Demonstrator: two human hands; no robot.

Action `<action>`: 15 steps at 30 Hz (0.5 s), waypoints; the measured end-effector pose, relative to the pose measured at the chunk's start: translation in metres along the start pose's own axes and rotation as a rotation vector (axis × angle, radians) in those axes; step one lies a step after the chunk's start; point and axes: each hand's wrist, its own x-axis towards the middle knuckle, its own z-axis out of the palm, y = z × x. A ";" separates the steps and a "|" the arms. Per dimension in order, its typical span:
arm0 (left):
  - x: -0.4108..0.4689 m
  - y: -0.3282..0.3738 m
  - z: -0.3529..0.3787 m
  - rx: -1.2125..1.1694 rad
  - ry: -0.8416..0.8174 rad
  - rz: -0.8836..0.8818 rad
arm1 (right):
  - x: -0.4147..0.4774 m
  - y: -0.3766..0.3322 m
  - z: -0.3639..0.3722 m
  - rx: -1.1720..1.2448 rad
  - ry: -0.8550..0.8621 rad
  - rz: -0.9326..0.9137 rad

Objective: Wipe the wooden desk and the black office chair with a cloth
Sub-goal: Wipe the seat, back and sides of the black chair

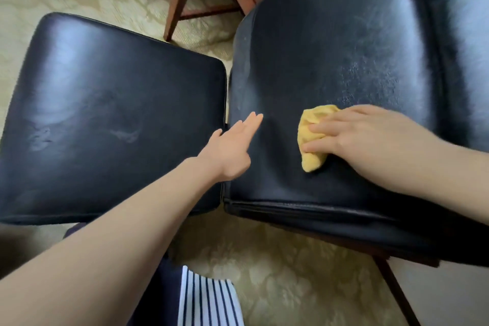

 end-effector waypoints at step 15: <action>0.043 -0.042 -0.045 0.096 -0.107 0.222 | 0.207 0.107 -0.025 -0.083 0.021 0.305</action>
